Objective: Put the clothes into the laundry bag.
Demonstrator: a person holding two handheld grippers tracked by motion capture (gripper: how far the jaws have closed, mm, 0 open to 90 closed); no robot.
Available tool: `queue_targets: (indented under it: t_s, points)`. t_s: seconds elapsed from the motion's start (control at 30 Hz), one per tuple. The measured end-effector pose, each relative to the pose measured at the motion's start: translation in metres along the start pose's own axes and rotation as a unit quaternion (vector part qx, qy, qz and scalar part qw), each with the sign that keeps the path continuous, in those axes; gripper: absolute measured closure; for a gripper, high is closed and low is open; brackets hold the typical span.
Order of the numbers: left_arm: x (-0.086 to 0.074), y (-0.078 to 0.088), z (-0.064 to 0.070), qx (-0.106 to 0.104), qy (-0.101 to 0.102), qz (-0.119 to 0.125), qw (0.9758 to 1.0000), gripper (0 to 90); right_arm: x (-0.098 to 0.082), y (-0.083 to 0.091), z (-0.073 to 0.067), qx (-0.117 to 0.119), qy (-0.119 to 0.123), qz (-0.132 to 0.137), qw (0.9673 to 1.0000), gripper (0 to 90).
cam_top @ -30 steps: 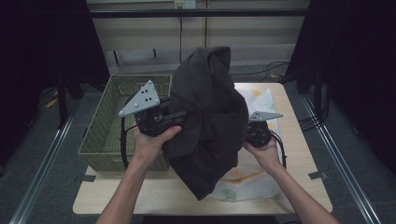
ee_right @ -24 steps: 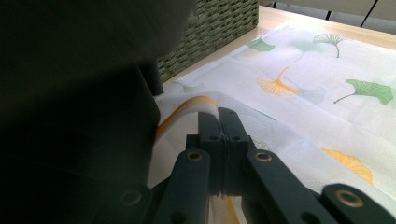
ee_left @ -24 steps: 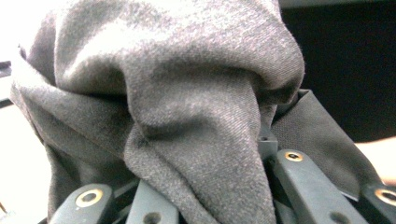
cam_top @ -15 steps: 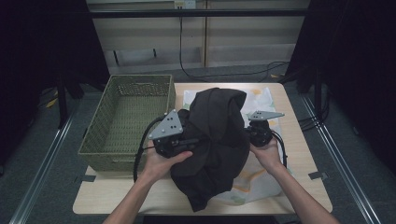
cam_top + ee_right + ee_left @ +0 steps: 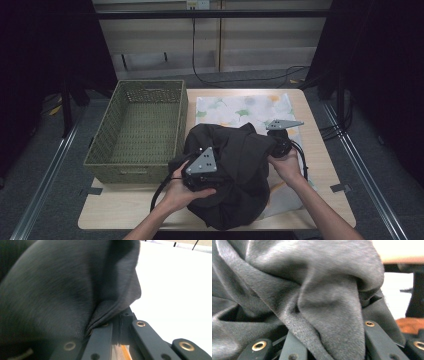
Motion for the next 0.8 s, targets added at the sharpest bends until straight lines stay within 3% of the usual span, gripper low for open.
queue_targets:
  t_s: [0.17, 0.2, 0.23, 0.3, 0.37, 0.4, 0.47, 0.57, 0.6, 0.73, 0.77, 0.8]
  points:
    - [-0.017, -0.019, -0.003, -0.013, 0.003, -0.044, 0.9989, 71.0, -0.003, -0.001, 0.001, -0.003, 0.001, -0.009, 1.0, 90.0]
    - [-0.021, -0.024, -0.004, -0.006, -0.002, -0.061, 0.9981, 70.9, -0.003, -0.001, 0.0, -0.002, 0.001, -0.008, 1.0, 90.0]
    - [-0.027, -0.028, -0.005, 0.003, -0.014, -0.082, 0.9965, 70.9, -0.002, -0.001, 0.001, -0.002, 0.001, -0.009, 1.0, 90.0]
    - [-0.036, -0.035, -0.008, 0.006, -0.015, -0.107, 0.9942, 70.8, -0.002, -0.001, 0.001, -0.002, 0.002, -0.009, 1.0, 90.0]
    - [-0.045, -0.044, -0.014, 0.001, -0.002, -0.124, 0.9923, 70.7, -0.002, -0.001, 0.0, -0.001, 0.005, -0.011, 0.9999, 90.0]
    - [-0.048, -0.047, -0.017, 0.001, -0.012, -0.142, 0.9898, 70.7, -0.001, 0.0, -0.001, -0.001, 0.008, -0.011, 0.9999, 90.0]
    - [-0.052, -0.052, -0.019, 0.014, -0.014, -0.157, 0.9875, 70.8, 0.001, 0.0, -0.003, -0.004, 0.014, -0.009, 0.9999, 90.0]
    - [-0.052, -0.056, -0.023, 0.01, -0.006, -0.155, 0.9879, 70.9, 0.008, 0.002, -0.008, -0.001, 0.025, -0.001, 0.9997, 90.0]
    - [-0.052, -0.055, -0.025, 0.012, -0.01, -0.162, 0.9867, 70.9, 0.012, 0.005, -0.01, -0.001, 0.025, 0.001, 0.9997, 90.0]
    - [-0.051, -0.058, -0.028, 0.024, -0.012, -0.147, 0.9888, 69.3, 0.015, 0.006, -0.015, -0.005, 0.029, 0.005, 0.9995, 90.0]
    - [-0.05, -0.057, -0.028, 0.021, -0.015, -0.156, 0.9875, 69.0, 0.014, 0.005, -0.014, -0.008, 0.028, 0.003, 0.9996, 90.0]
    - [-0.049, -0.058, -0.029, 0.015, -0.007, -0.149, 0.9886, 68.2, 0.013, 0.004, -0.014, -0.009, 0.025, 0.002, 0.9996, 90.0]
Point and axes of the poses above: each handheld gripper's, and its own axes: y roughly backward along the jaws, x roughly out of its top, z roughly to its right, the point moved 4 cm from there along -y, roughly forward along the jaws, and after that the axes turned 14 degrees about y, right-handed, at the moved point
